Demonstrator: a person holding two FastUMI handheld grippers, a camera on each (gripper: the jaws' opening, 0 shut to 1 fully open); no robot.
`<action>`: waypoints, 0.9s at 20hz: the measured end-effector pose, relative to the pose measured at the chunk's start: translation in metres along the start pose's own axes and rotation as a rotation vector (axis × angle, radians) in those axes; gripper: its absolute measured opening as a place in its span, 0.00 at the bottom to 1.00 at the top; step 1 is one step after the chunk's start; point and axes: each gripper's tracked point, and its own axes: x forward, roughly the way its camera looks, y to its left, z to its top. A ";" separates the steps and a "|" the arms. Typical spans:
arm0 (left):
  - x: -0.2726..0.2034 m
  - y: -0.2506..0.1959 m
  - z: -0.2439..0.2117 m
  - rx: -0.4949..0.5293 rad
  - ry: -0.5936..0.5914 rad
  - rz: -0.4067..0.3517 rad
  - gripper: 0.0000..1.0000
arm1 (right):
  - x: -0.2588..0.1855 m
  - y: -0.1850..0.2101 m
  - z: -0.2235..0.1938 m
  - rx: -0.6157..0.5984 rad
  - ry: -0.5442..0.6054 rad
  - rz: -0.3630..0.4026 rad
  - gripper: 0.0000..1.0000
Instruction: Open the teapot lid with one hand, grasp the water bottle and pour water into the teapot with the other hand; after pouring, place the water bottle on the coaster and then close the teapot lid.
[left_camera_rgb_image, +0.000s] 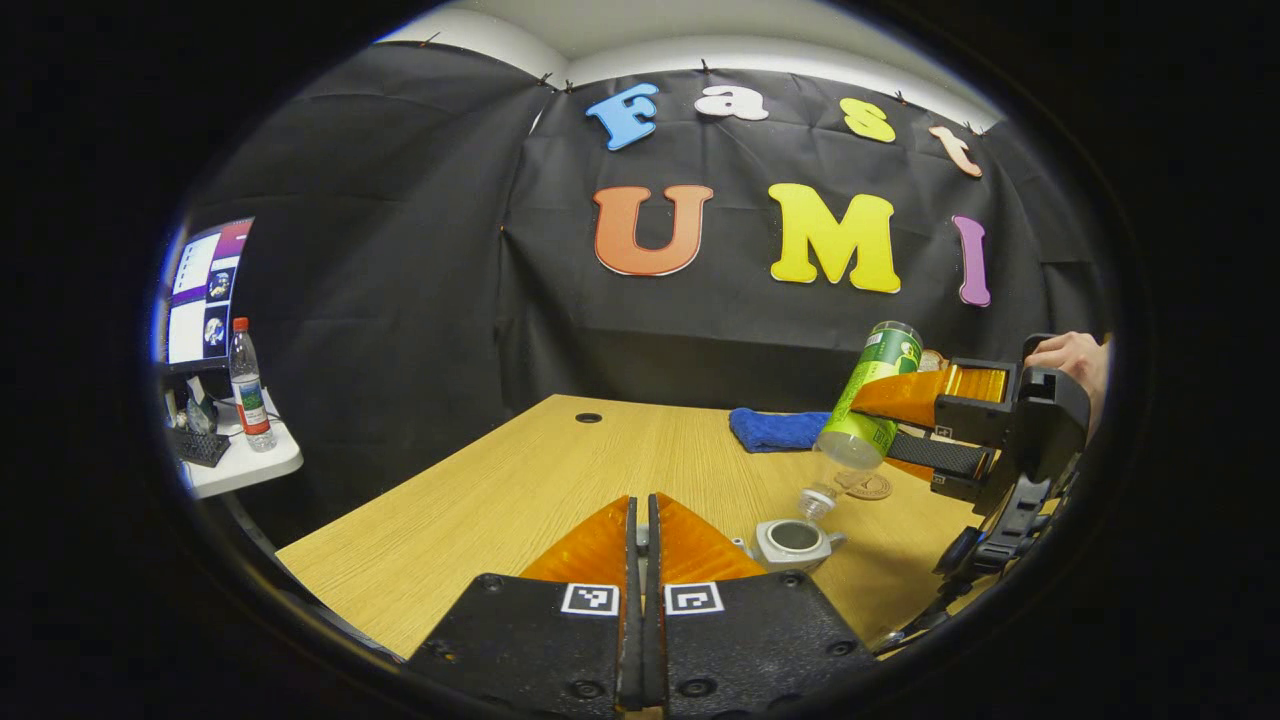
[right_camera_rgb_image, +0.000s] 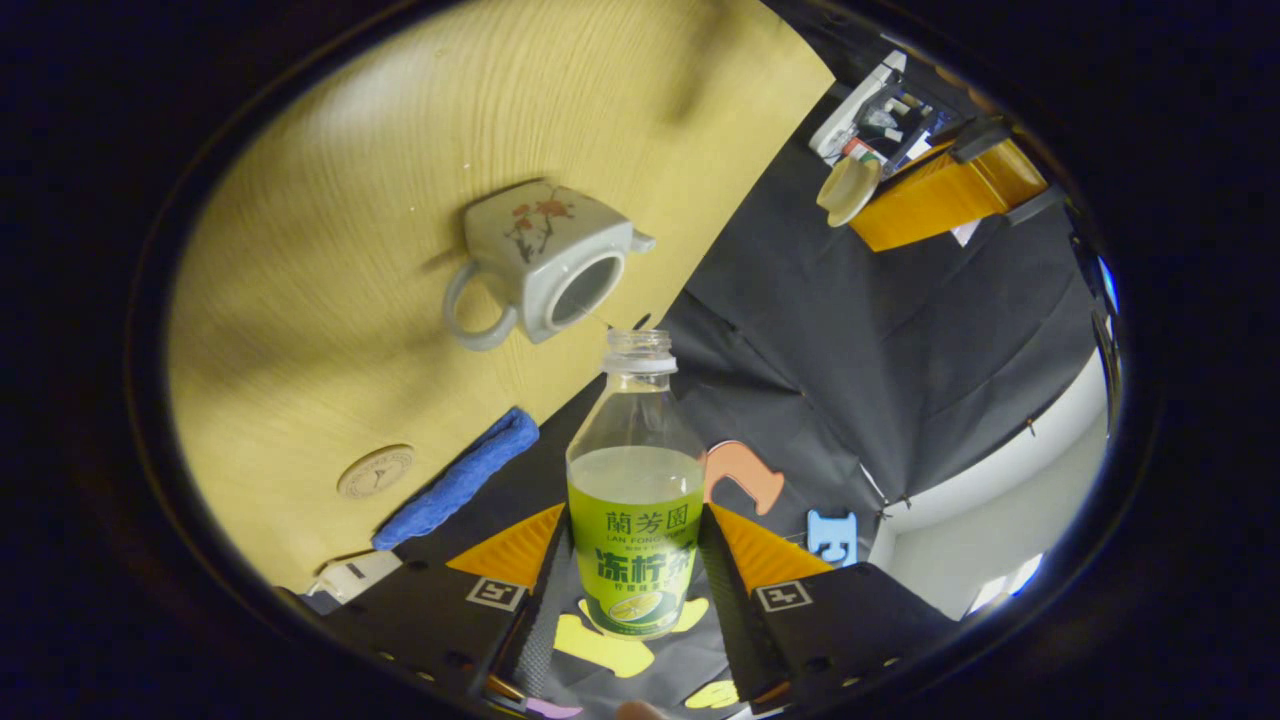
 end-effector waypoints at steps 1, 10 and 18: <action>0.000 0.001 0.000 0.000 -0.001 0.002 0.03 | 0.000 0.000 0.000 0.001 0.001 -0.001 0.69; -0.003 0.013 0.004 -0.004 -0.010 0.032 0.02 | -0.001 0.014 -0.001 0.255 -0.004 0.038 0.70; -0.005 -0.007 0.012 0.017 -0.028 0.010 0.03 | -0.015 0.026 -0.026 1.063 0.042 0.156 0.70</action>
